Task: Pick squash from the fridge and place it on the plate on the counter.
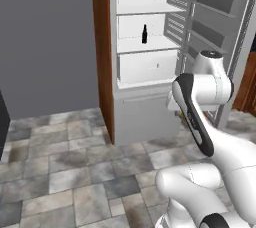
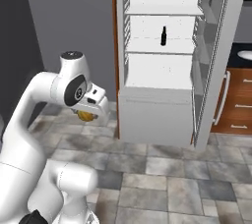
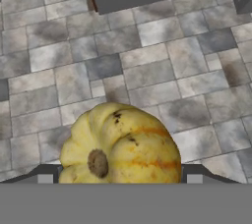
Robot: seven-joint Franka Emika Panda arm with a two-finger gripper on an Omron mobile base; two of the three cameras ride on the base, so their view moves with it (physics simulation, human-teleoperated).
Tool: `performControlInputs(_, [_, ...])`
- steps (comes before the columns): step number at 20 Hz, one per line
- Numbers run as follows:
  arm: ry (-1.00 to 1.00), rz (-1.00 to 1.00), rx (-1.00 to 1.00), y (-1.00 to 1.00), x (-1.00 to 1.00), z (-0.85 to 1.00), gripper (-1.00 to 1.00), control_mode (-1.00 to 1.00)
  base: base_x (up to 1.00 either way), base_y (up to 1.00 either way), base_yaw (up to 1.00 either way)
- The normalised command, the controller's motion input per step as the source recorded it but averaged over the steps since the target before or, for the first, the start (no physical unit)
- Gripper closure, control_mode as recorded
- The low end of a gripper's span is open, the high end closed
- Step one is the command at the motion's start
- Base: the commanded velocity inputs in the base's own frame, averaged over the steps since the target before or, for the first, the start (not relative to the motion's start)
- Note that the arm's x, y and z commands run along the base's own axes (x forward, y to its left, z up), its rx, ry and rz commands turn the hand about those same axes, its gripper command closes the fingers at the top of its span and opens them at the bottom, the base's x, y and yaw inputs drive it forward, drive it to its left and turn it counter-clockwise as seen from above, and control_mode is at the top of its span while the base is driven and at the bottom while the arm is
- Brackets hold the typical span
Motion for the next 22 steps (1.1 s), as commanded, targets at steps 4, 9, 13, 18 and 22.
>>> performControlInputs(4, [0.00, 0.00, 0.00, 0.00, 0.00, 0.00, 1.00, 1.00, -0.72, -0.07, -0.22])
performControlInputs(9, [0.00, 0.00, 0.00, 0.00, 0.00, 0.00, 1.00, 1.00, -0.71, -0.24, -0.30])
performControlInputs(13, [0.00, 0.00, 0.00, 0.00, 0.00, 0.00, 1.00, 1.00, -0.43, -0.54, -0.38])
performControlInputs(18, [0.00, 0.00, 0.00, 0.00, 0.00, 0.00, 1.00, 1.00, -0.61, -0.66, -0.42])
performControlInputs(22, [0.00, 0.00, 0.00, 0.00, 0.00, 0.00, 1.00, 1.00, -0.50, -0.72, -0.59])
